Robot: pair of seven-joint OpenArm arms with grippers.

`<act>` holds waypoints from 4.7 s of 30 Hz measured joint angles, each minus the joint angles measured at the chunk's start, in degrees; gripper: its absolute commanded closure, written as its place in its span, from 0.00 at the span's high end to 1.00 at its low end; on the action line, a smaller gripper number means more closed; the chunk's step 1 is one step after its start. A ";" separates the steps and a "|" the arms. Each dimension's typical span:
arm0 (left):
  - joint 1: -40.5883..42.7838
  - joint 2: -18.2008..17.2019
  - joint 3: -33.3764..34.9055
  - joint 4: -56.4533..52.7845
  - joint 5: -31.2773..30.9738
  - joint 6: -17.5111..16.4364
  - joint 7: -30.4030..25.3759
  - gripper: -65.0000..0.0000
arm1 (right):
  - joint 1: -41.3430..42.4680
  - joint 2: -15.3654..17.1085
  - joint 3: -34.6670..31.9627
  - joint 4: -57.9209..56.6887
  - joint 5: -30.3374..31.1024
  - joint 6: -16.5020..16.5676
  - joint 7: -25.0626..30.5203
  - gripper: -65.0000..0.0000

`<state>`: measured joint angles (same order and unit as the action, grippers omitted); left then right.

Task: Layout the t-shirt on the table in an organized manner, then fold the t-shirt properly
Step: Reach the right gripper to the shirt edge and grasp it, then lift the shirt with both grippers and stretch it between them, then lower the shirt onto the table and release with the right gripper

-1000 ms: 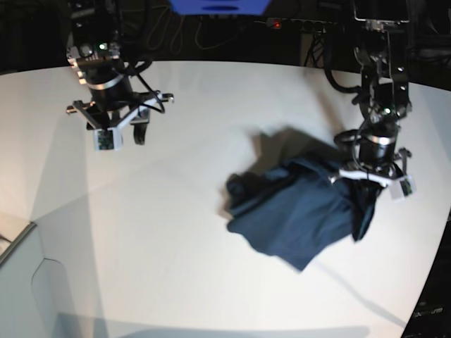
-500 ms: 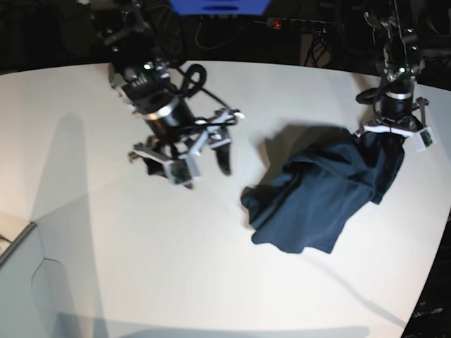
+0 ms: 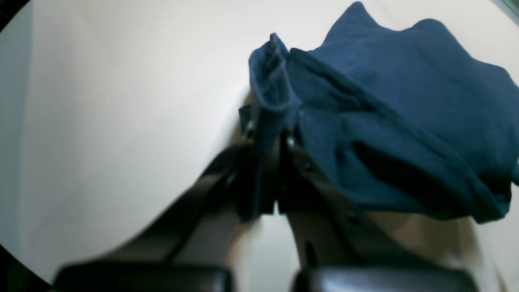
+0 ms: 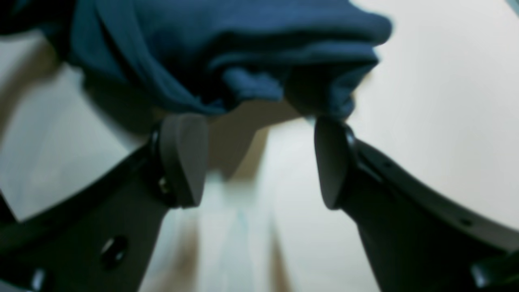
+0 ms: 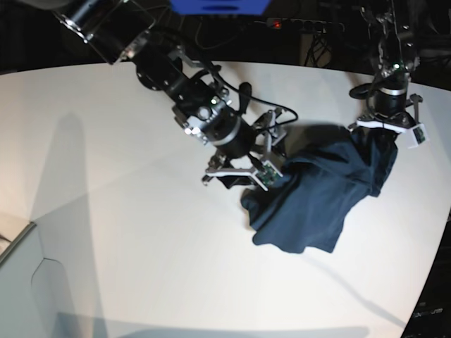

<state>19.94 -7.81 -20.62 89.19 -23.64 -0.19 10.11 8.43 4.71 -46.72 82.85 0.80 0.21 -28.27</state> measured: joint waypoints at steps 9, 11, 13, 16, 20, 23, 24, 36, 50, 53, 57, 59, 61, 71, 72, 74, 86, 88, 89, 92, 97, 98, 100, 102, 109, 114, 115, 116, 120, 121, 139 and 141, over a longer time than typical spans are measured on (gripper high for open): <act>-0.04 0.00 0.33 -0.07 0.00 0.02 -0.02 0.00 | 5.35 -2.10 -2.47 -6.08 -0.09 0.00 0.11 0.64; -0.11 -0.28 1.25 -0.07 0.00 0.02 -0.02 0.00 | 6.16 -2.84 -2.56 -6.91 -0.07 0.02 0.20 0.64; -0.13 -0.11 1.46 -0.07 0.00 0.00 0.00 0.00 | 6.47 -3.13 -2.54 -7.28 -0.02 0.02 0.39 0.64; -0.13 -0.11 1.44 -0.07 0.00 0.00 -0.02 0.00 | 6.64 -3.17 -2.54 -7.72 -0.09 0.02 0.20 0.63; -0.17 -0.09 1.44 -0.07 0.00 0.00 -0.02 0.00 | 6.69 -4.11 -2.54 -8.81 -0.07 0.02 0.42 0.51; -0.31 -0.20 1.44 -0.07 0.02 0.02 -0.02 0.00 | 7.30 -4.59 -2.54 -11.72 0.09 0.02 0.20 0.40; -0.33 -0.31 1.44 -0.07 0.02 0.00 0.00 0.00 | 7.61 -4.87 -2.34 -12.81 0.09 0.00 0.17 0.37; -0.31 -0.52 1.11 0.04 -0.02 0.00 -0.04 0.00 | 8.52 -5.79 -0.44 -12.79 0.17 0.02 0.02 0.00; 0.02 -0.24 -6.32 18.49 0.00 0.00 0.35 0.00 | 5.84 2.56 27.63 7.41 3.74 0.02 -0.37 0.00; 0.02 -0.24 -7.13 21.51 -0.04 -0.13 0.26 0.00 | 4.94 5.01 31.23 8.90 7.08 0.04 -0.31 0.00; -0.26 -0.44 -7.37 22.58 -0.02 -0.24 0.42 0.00 | 2.60 6.88 36.89 12.20 12.13 0.07 -0.96 0.00; -0.63 -0.46 -7.39 22.56 -0.02 -0.24 0.42 0.00 | 2.82 6.97 40.63 13.66 14.32 0.07 -0.66 0.00; -0.63 -0.15 -7.41 22.45 0.02 -0.22 0.37 0.00 | 3.32 6.95 44.70 14.73 16.17 0.04 -0.31 0.00; 6.43 4.50 -4.66 16.44 -0.04 -0.66 0.68 0.00 | 3.78 6.67 61.68 8.24 22.71 0.20 -1.60 0.00; 6.71 4.42 -4.66 16.41 -0.04 -0.66 0.28 0.00 | 4.09 6.62 62.20 8.22 22.93 0.20 -1.53 0.00; 7.43 4.31 -4.66 16.31 -0.02 -0.68 0.28 0.00 | 4.74 6.69 62.45 8.37 23.30 0.20 -0.83 0.00; 15.72 4.17 6.80 18.16 -0.20 -0.04 0.00 0.00 | 4.39 6.69 62.58 8.26 23.06 0.17 -0.61 0.00; 15.78 4.15 6.64 19.32 -0.17 0.02 -0.04 0.00 | 4.39 6.80 62.58 8.26 23.06 0.17 -0.68 0.00; 15.76 4.17 6.32 20.31 -0.17 0.00 -0.07 0.00 | 4.42 7.23 62.42 8.26 23.10 0.17 -0.76 0.00; 15.52 3.82 4.83 22.38 -0.22 -0.24 0.00 0.00 | 4.76 8.15 62.49 8.26 23.02 0.15 -0.61 0.00; 12.66 3.82 1.57 23.69 -0.22 -0.02 -0.09 0.00 | 5.05 8.66 62.36 8.26 23.10 0.17 -0.87 0.00; 12.52 3.80 1.57 23.87 -0.22 -0.04 -0.26 0.00 | 5.31 8.98 62.36 8.26 23.10 0.17 -1.05 0.00; 12.94 3.82 1.64 24.30 -0.20 -0.20 -0.11 0.00 | 5.99 9.27 62.36 8.26 23.08 0.17 -0.85 0.00; 14.21 4.04 2.34 24.46 -0.22 0.00 -0.33 0.00 | 6.14 9.27 62.36 8.24 23.26 0.17 -0.33 0.00; 19.04 4.04 18.78 23.76 -2.78 0.35 -0.04 0.00 | 9.40 9.55 60.87 1.14 23.04 0.15 -0.66 0.00; 14.45 3.85 31.69 22.40 -1.07 0.42 0.39 0.00 | 10.56 11.26 58.95 -0.31 23.21 0.17 -0.28 0.11; 12.41 3.87 33.70 22.40 -0.63 0.42 0.20 0.00 | 10.43 11.69 58.88 -0.33 23.06 0.15 -0.22 0.14; 10.49 3.87 35.32 22.40 -0.15 0.33 0.04 0.00 | 10.32 12.15 58.80 -0.33 23.17 0.17 -0.09 0.17; 1.75 3.87 41.57 20.57 -0.15 0.17 -0.83 0.02 | 9.18 13.16 59.04 -0.24 23.26 0.17 0.57 0.26; -0.70 3.74 43.58 18.75 -0.55 0.46 -0.79 0.05 | 8.41 13.60 58.95 -0.26 23.28 0.17 0.00 0.28; -6.86 -9.07 44.63 11.43 -5.05 0.79 -4.11 0.89 | -6.86 13.03 58.73 7.48 23.04 0.04 -0.33 0.50; -5.99 -8.72 39.76 8.07 -7.80 0.74 -5.11 0.89 | -8.61 12.09 58.62 9.99 23.10 0.04 0.02 0.50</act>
<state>13.96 -16.53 19.14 97.25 -31.44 0.56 4.99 -0.19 16.80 11.90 92.84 23.90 0.25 -28.25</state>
